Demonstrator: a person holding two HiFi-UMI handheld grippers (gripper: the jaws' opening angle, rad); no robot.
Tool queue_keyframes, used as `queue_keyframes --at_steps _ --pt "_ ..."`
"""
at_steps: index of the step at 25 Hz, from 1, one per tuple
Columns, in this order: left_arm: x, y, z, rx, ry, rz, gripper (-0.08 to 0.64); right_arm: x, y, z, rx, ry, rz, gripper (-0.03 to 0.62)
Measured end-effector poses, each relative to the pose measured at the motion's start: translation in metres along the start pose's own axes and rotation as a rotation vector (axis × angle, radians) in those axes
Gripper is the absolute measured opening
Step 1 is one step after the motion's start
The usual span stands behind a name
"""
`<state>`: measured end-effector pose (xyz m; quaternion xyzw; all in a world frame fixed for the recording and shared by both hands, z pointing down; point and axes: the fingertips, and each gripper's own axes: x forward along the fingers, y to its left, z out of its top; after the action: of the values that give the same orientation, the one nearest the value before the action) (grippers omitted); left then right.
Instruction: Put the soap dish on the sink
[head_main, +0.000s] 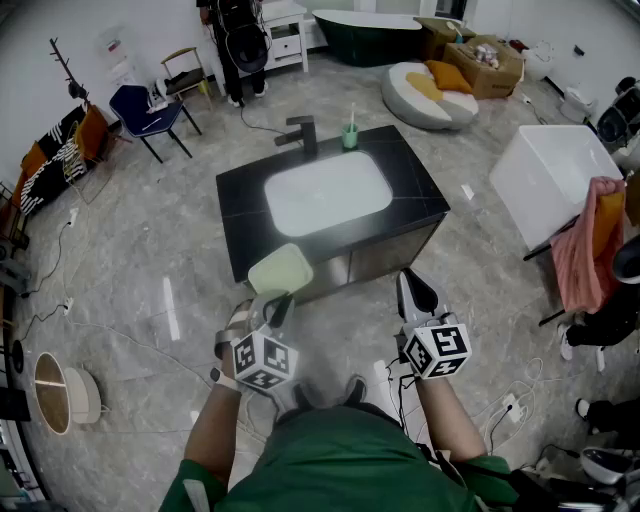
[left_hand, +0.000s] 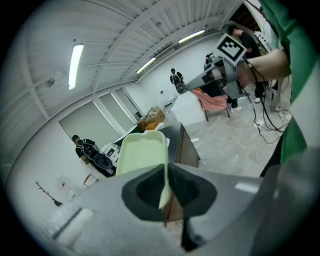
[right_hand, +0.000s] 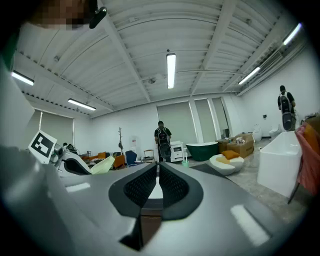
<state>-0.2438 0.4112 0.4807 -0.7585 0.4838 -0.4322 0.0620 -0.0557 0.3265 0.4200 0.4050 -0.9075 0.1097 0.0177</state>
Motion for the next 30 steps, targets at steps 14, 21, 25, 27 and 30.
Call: queue_keyframes --at_steps 14,21,25,27,30 --pt "-0.001 0.013 -0.024 0.016 -0.032 -0.026 0.021 0.001 0.01 -0.009 0.013 -0.018 -0.09 0.017" --pt "0.022 -0.008 0.055 0.076 -0.089 -0.048 0.02 -0.036 -0.041 0.022 0.03 -0.084 -0.119 0.017" --pt "0.041 -0.029 0.093 0.073 -0.108 -0.083 0.021 -0.054 -0.072 0.031 0.035 -0.112 -0.121 0.017" --pt "0.047 -0.038 0.106 0.082 -0.108 -0.088 0.021 -0.06 -0.085 0.031 0.042 -0.115 -0.123 0.017" --pt "0.054 -0.049 0.122 0.112 -0.103 -0.087 0.021 -0.067 -0.106 0.027 0.064 -0.107 -0.136 0.017"
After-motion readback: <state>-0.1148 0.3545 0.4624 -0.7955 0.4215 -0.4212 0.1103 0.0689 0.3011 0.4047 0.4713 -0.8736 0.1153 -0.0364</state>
